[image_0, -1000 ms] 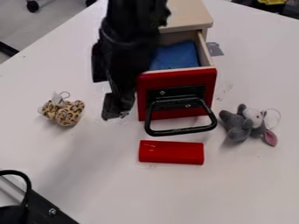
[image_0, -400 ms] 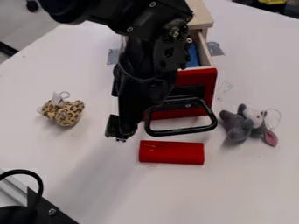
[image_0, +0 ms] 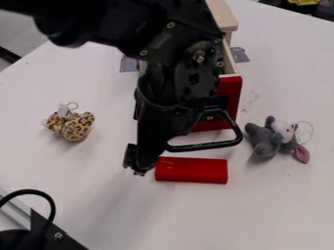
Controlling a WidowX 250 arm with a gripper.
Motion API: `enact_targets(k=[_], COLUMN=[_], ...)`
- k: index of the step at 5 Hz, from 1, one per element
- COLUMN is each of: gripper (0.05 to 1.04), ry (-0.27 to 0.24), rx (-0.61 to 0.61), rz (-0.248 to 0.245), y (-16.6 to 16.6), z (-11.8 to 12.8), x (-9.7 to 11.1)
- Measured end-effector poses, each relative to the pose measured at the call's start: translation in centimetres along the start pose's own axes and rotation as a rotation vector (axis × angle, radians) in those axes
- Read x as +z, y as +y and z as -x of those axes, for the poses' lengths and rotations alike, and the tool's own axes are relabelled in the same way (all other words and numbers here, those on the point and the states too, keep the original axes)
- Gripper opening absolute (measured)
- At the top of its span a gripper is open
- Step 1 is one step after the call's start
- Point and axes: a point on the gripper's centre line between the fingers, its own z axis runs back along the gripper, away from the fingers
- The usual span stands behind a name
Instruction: Close the drawer
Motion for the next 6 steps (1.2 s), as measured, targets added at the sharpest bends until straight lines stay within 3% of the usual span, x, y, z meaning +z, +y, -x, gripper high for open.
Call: enact_targets(k=[2,4,6], gripper=[1.0,1.0,1.0], ry=[-0.05,-0.027,-0.05], rx=[-0.017,-0.017,0.008], rz=[0.035,0.078,0.085], y=[-0.9,0.5,2.6], z=[-0.9,-2.0,-3.8], x=[0.1,-2.8,-2.9])
